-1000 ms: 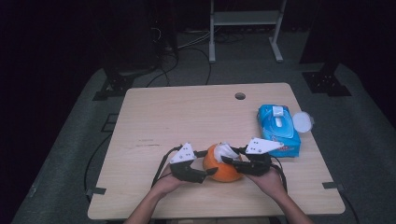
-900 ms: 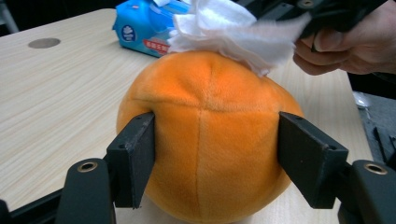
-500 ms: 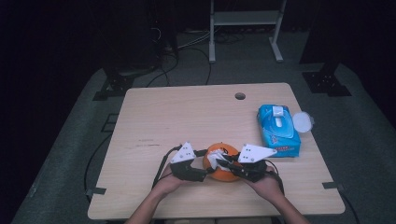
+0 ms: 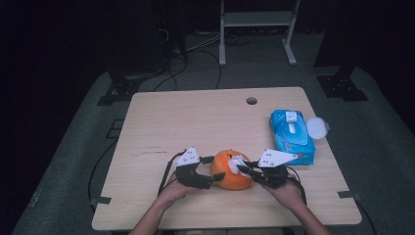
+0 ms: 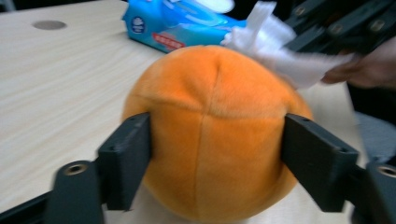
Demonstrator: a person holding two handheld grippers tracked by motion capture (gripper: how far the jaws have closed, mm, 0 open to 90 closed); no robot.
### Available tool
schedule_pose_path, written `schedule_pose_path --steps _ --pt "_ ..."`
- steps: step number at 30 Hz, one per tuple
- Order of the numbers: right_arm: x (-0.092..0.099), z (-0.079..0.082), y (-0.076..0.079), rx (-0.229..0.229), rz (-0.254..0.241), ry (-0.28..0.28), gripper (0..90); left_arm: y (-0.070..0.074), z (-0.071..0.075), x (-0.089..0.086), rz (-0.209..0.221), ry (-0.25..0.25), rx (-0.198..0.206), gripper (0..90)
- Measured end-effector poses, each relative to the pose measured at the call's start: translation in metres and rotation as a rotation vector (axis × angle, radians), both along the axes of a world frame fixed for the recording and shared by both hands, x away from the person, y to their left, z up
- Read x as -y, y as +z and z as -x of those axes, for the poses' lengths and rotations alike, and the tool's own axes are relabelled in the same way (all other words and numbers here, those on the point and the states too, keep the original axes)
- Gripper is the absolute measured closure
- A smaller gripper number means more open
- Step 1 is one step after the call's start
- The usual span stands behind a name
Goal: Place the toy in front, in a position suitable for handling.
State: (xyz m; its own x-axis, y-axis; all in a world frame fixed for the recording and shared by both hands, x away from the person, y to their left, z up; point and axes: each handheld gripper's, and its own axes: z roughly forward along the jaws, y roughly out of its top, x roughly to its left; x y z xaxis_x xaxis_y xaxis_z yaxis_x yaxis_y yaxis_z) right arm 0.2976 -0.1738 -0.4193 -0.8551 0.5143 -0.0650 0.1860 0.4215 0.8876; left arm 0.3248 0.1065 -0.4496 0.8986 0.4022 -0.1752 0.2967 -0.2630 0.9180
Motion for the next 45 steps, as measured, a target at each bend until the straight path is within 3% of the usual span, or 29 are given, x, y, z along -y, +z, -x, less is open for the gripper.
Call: schedule_pose_path --steps 1,3,6,10,15,18,20,23,25,26,29,31,34,38,41,45 --pt "-0.002 0.001 -0.001 -0.006 -0.005 0.004 81.4 0.000 0.001 0.002 0.000 0.000 -0.010 21.3" --pt "-0.007 0.003 0.000 -0.001 -0.011 0.020 81.4 0.002 0.003 0.004 -0.013 0.003 0.017 23.3" --pt "-0.013 0.008 0.009 0.000 -0.070 0.052 81.5 0.005 0.009 0.011 -0.027 -0.010 0.081 29.4" --pt "-0.025 0.012 0.016 0.043 -0.064 0.076 81.6 0.007 0.017 0.017 -0.087 -0.035 0.156 31.5" --pt "-0.010 -0.002 0.013 0.024 -0.083 -0.001 81.5 0.003 0.015 0.014 -0.088 -0.061 0.149 31.7" --pt "-0.001 -0.008 0.007 0.002 -0.060 -0.042 81.5 0.002 0.013 0.013 -0.087 -0.059 0.126 28.3" --pt "0.003 -0.010 0.003 -0.045 -0.070 -0.035 81.5 0.003 0.012 0.014 -0.068 -0.057 0.094 21.5" --pt "0.002 -0.006 0.003 -0.058 -0.075 -0.010 81.5 0.005 0.010 0.014 -0.022 -0.037 0.023 13.4" --pt "-0.002 -0.002 0.002 -0.073 -0.081 0.014 81.5 0.005 0.009 0.014 -0.035 -0.022 0.009 15.6" --pt "-0.005 0.002 0.001 -0.075 -0.073 0.031 81.5 0.004 0.010 0.014 -0.058 -0.025 0.027 20.4" --pt "-0.012 0.007 0.006 -0.053 -0.065 0.046 81.6 0.006 0.012 0.014 -0.073 -0.029 0.064 27.4" --pt "-0.018 0.011 0.012 -0.034 -0.080 0.065 81.6 0.009 0.020 0.021 -0.094 -0.051 0.138 29.8" --pt "-0.029 0.016 0.018 0.002 -0.061 0.082 81.6 0.012 0.029 0.028 -0.146 -0.070 0.225 31.6" --pt "-0.017 0.006 0.018 -0.011 -0.069 0.041 81.7 0.010 0.030 0.026 -0.157 -0.085 0.249 33.4" --pt "0.003 -0.006 0.011 -0.063 -0.072 -0.013 81.7 0.009 0.028 0.024 -0.146 -0.086 0.229 31.6" --pt "0.012 -0.007 0.004 -0.120 -0.065 -0.014 81.7 0.009 0.015 0.020 -0.038 -0.049 0.036 15.3"
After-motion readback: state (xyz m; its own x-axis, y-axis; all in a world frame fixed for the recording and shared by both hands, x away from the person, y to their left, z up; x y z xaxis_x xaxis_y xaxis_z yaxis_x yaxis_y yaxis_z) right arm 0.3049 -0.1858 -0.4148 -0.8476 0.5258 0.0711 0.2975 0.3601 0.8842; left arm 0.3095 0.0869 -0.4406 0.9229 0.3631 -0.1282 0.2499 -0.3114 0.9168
